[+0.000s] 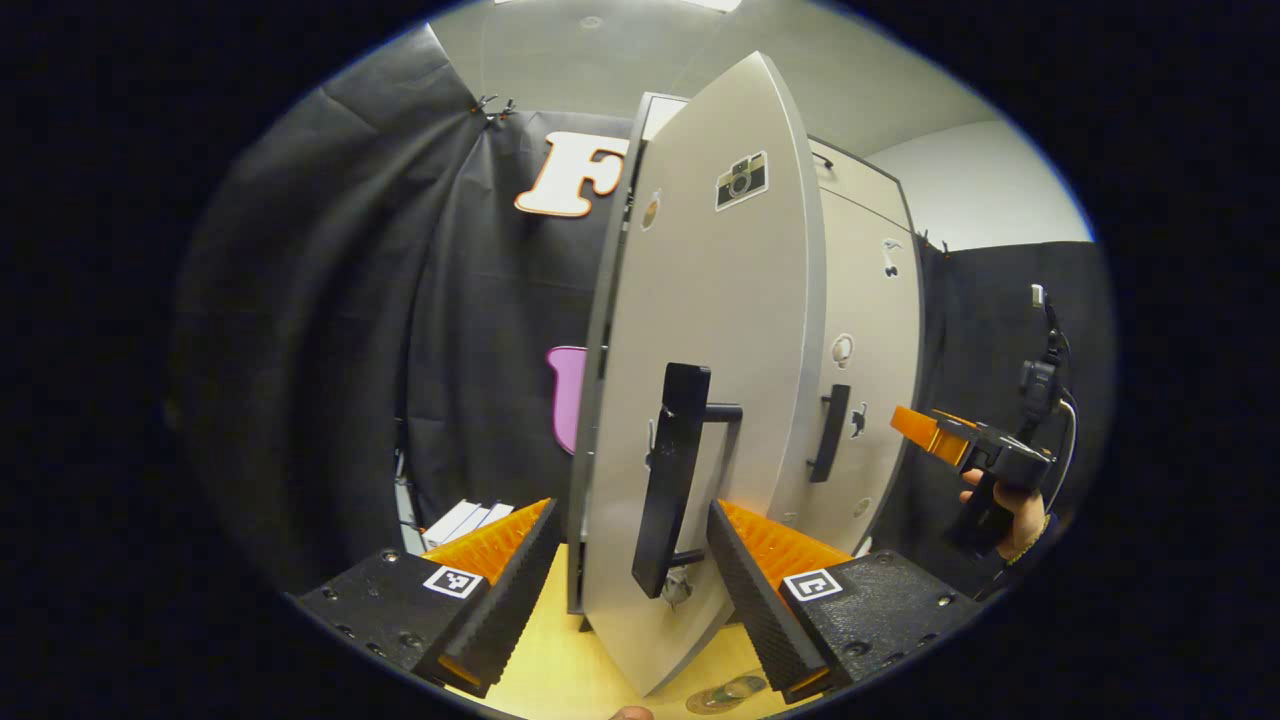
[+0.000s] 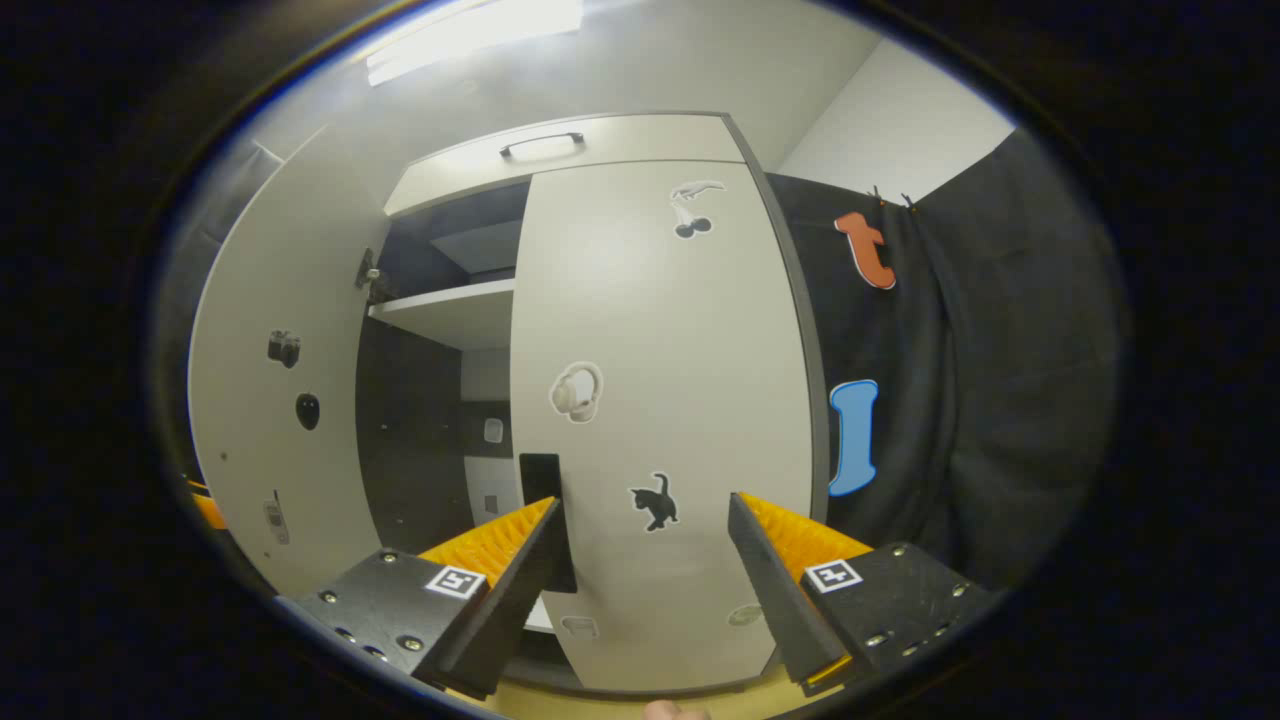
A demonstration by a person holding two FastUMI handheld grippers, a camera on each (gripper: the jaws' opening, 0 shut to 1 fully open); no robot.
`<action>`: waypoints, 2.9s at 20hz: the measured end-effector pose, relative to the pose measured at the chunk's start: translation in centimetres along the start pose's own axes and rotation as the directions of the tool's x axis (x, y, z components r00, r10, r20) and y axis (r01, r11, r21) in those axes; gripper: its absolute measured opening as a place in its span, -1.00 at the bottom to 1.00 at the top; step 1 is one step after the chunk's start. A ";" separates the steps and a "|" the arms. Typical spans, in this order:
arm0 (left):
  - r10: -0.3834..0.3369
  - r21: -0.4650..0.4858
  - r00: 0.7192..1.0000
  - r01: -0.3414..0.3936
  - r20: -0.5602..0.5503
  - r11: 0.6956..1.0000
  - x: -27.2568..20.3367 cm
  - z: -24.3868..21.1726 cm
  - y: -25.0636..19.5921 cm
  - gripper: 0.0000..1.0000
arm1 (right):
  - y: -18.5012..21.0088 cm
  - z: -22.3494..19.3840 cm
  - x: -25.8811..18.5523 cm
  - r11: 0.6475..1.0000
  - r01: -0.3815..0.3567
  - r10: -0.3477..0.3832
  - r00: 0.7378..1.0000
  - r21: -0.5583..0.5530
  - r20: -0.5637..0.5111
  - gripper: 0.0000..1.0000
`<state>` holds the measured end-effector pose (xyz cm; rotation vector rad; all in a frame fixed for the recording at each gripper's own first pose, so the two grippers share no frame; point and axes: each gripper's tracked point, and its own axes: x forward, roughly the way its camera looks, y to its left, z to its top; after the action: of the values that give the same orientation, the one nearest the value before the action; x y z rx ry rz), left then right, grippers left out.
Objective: Grasp the bottle in the cabinet with the left hand and place it on the coaster, then close the right door with the right hand and the left door with the left hand.
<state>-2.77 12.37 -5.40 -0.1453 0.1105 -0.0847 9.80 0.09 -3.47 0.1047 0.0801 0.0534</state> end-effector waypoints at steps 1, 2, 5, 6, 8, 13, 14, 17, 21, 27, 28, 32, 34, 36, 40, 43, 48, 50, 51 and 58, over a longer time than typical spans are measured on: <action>-0.008 0.010 1.000 0.008 -0.006 1.000 0.7 -0.2 -0.5 0.87 | -0.5 0.0 -0.3 1.000 0.010 -0.010 1.000 -0.004 -0.001 0.94; -0.008 0.027 1.000 0.008 -0.007 1.000 1.3 -0.4 -0.5 0.76 | -1.2 0.0 -0.8 1.000 0.021 -0.021 1.000 -0.007 -0.001 1.00; -0.013 0.047 1.000 0.013 -0.013 0.999 2.7 -0.9 -1.1 0.87 | -3.3 -0.2 -1.4 0.998 0.060 -0.060 0.998 -0.014 -0.006 1.00; -0.031 0.030 0.999 0.031 -0.012 0.999 3.4 -0.9 -1.7 0.88 | -4.1 -0.3 -1.7 0.997 0.075 -0.075 0.997 -0.014 -0.011 0.94; -0.061 0.007 0.998 0.061 -0.017 0.998 4.1 -1.2 -2.9 0.87 | -5.2 -0.7 -1.7 0.995 0.098 -0.098 0.995 -0.001 -0.027 1.00; -0.058 0.127 0.998 0.057 -0.001 0.990 6.2 -1.0 -4.6 0.96 | -7.7 -0.4 -2.2 0.989 0.145 -0.145 0.989 0.016 -0.028 1.00; -0.048 0.125 0.999 0.048 -0.003 0.991 6.6 -1.2 -4.9 0.97 | -8.2 -0.5 -2.4 0.988 0.154 -0.154 0.988 0.015 -0.029 0.94; 0.004 0.147 1.000 -0.004 0.004 0.989 7.3 -1.1 -5.7 0.94 | -9.4 -0.6 -2.7 0.983 0.181 -0.181 0.983 0.018 -0.029 1.00; 0.101 0.145 0.995 -0.102 0.013 0.984 7.2 -1.0 -5.9 0.94 | -11.7 -1.4 -3.6 0.974 0.228 -0.227 0.973 0.014 -0.048 0.94; 0.052 0.176 0.997 -0.061 0.057 0.982 7.3 0.4 -8.9 0.94 | -13.8 -2.2 -3.2 0.961 0.274 -0.270 0.960 0.039 -0.077 1.00; 0.041 0.162 0.997 -0.049 0.058 0.986 8.1 0.2 -9.2 0.96 | -13.9 -2.5 -3.1 0.961 0.271 -0.267 0.960 0.047 -0.086 1.00; -0.024 0.063 0.998 0.020 0.065 0.998 10.9 -0.1 -10.6 0.81 | -14.4 -3.1 -3.3 0.961 0.272 -0.267 0.959 0.039 -0.098 1.00; -0.037 0.024 0.998 0.036 0.048 0.999 11.7 -0.6 -10.7 0.84 | -14.7 -3.2 -3.3 0.961 0.274 -0.270 0.958 0.036 -0.099 1.00; -0.045 0.016 0.998 0.045 0.047 0.999 12.4 -0.6 -10.9 0.90 | -15.0 -3.2 -3.4 0.960 0.278 -0.274 0.957 0.039 -0.099 1.00; -0.039 0.041 0.998 0.037 0.045 0.998 14.0 -0.6 -11.1 0.90 | -15.6 -3.0 -3.4 0.959 0.282 -0.277 0.956 0.041 -0.092 1.00; -0.032 0.035 0.999 0.031 0.039 0.999 15.4 -0.6 -11.2 0.91 | -15.6 -2.9 -3.1 0.962 0.273 -0.270 0.959 0.030 -0.085 1.00; -0.021 0.039 0.999 0.020 0.033 0.999 17.1 -0.7 -11.1 0.95 | -14.2 -2.7 -2.6 0.974 0.227 -0.225 0.971 0.015 -0.080 1.00; -0.021 0.026 0.999 0.020 0.029 0.999 17.6 -0.8 -11.2 0.97 | -13.5 -2.4 -2.4 0.979 0.206 -0.205 0.976 0.008 -0.073 1.00; -0.021 0.021 0.999 0.021 0.028 1.000 17.8 -0.8 -11.2 0.97 | -13.1 -2.2 -2.4 0.981 0.195 -0.194 0.978 0.007 -0.070 1.00; -0.019 -0.002 1.000 0.019 0.016 1.000 14.3 2.6 -12.0 0.89 | -9.3 2.8 -4.2 0.994 0.106 -0.106 0.993 -0.014 -0.042 1.00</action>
<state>10.82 -0.42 -2.53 -0.1491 0.0930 -0.1020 6.35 -9.71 -1.39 0.0870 0.1277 -0.0502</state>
